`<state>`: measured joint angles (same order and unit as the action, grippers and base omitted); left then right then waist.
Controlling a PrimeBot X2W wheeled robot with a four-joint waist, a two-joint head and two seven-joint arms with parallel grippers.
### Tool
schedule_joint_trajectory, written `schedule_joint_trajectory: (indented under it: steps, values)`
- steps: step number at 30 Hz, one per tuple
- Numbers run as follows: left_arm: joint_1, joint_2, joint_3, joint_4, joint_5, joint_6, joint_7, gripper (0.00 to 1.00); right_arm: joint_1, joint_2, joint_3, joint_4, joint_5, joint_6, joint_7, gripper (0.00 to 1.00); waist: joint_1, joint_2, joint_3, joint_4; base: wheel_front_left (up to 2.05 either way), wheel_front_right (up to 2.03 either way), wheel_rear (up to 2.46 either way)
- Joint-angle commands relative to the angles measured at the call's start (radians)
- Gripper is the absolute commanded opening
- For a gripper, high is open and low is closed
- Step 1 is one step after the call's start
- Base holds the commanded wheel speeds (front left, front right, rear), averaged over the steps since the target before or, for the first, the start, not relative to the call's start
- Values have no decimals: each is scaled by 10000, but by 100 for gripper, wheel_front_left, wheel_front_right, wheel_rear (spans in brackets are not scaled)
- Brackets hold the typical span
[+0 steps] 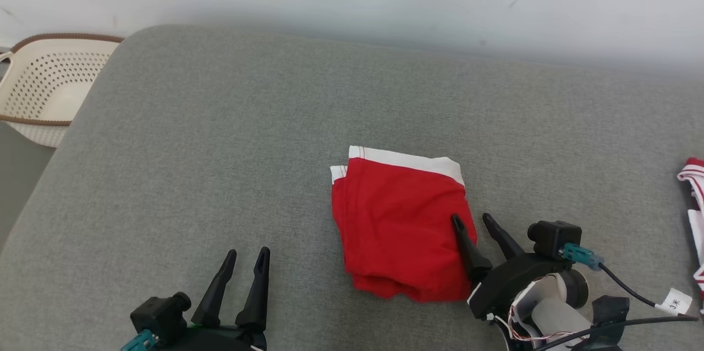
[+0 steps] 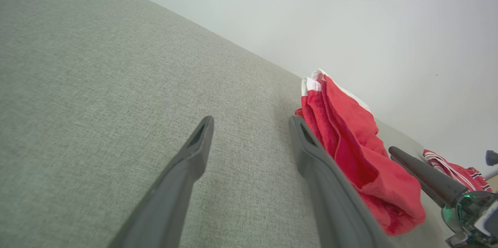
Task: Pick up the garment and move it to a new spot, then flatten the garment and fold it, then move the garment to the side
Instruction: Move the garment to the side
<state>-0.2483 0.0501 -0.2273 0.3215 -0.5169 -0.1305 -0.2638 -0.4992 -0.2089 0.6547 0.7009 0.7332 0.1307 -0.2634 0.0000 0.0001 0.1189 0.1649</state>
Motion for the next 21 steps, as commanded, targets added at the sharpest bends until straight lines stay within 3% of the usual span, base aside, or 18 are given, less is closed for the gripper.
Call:
schedule_joint_trajectory:
  steps: [1, 10, 11, 12, 13, 14, 21]
  values:
    - [-69, 21, -26, -24, 109, 2, -1, 100, -31, 94, -27, 244, 122, -2, -4, 100, 0, -1, 104, 162, 0, 0, 0]
    - [-111, 13, -60, -27, 164, 2, -1, 100, -332, 454, 389, 1197, 621, 0, 54, 100, 0, -1, 235, 528, 0, 0, 0]
    - [-107, 13, -34, -37, 172, 2, -1, 100, -413, 429, 465, 1236, 531, 0, 43, 84, 0, -1, 241, 547, 0, 0, 0]
    - [-96, 18, 15, -56, 174, 2, -1, 100, -458, 415, 494, 1291, 489, 0, 29, 41, 0, -1, 239, 558, 0, 0, 0]
    - [-84, 13, 48, -73, 202, 2, -1, 100, -489, 418, 496, 1344, 473, 0, 18, 27, 0, -1, 238, 561, 0, 0, 0]
    - [-67, 8, 70, -84, 231, 2, -1, 100, -515, 415, 503, 1374, 446, 0, 9, 0, 0, -1, 230, 556, 0, 0, 0]
    - [95, 14, 232, -91, 446, 2, -1, 100, -459, 209, 55, 978, 193, 0, -15, 0, 0, -1, 85, 308, 0, 0, 0]
